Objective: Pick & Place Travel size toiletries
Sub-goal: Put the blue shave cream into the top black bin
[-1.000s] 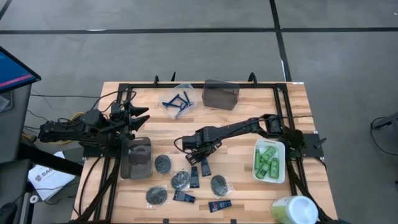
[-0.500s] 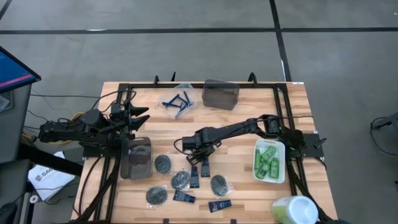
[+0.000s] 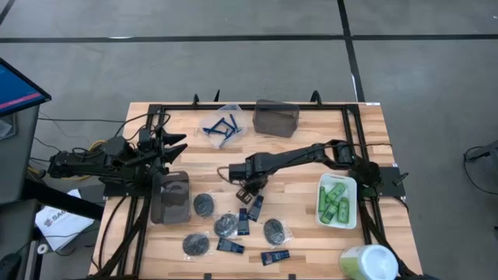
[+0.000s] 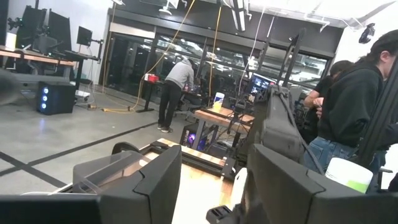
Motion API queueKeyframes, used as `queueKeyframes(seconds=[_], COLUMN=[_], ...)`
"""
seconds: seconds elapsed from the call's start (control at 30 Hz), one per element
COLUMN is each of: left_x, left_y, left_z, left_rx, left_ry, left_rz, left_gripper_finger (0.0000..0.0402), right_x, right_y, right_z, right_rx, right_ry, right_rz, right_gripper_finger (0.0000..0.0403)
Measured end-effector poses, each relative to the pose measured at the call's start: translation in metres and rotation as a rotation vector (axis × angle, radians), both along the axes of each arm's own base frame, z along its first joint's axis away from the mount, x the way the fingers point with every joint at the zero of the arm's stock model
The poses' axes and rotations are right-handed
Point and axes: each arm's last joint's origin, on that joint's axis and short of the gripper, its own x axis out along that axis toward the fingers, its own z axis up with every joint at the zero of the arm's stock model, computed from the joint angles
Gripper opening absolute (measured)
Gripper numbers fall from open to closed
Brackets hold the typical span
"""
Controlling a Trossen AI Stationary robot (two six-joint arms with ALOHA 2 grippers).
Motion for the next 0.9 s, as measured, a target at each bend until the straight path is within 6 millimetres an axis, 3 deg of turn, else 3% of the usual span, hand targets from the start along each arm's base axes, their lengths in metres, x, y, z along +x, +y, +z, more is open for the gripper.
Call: queueKeyframes(seconds=[0.2,0.37,0.53,0.9], left_x=[0.000,0.000,0.000,0.000], left_y=[0.000,0.000,0.000,0.000], left_z=[0.000,0.000,0.000,0.000], left_rx=[0.000,0.000,0.001,0.000], left_ry=[-0.001,-0.001,-0.001,-0.001], left_rz=[0.000,-0.002,-0.004,-0.001], left_gripper_finger=[0.0191,0.0191,0.0191,0.0191], right_x=[-0.008,-0.021,-0.023,-0.013], right_y=[-0.004,0.012,0.031,0.039], right_z=[0.051,0.066,0.050,-0.005], right_rx=[-0.057,-0.119,-0.115,-0.113], right_ry=[-0.166,-0.171,-0.114,0.034], right_rz=[0.382,0.887,1.197,1.248], right_gripper_finger=[0.0170,0.0263,0.0321,0.0321])
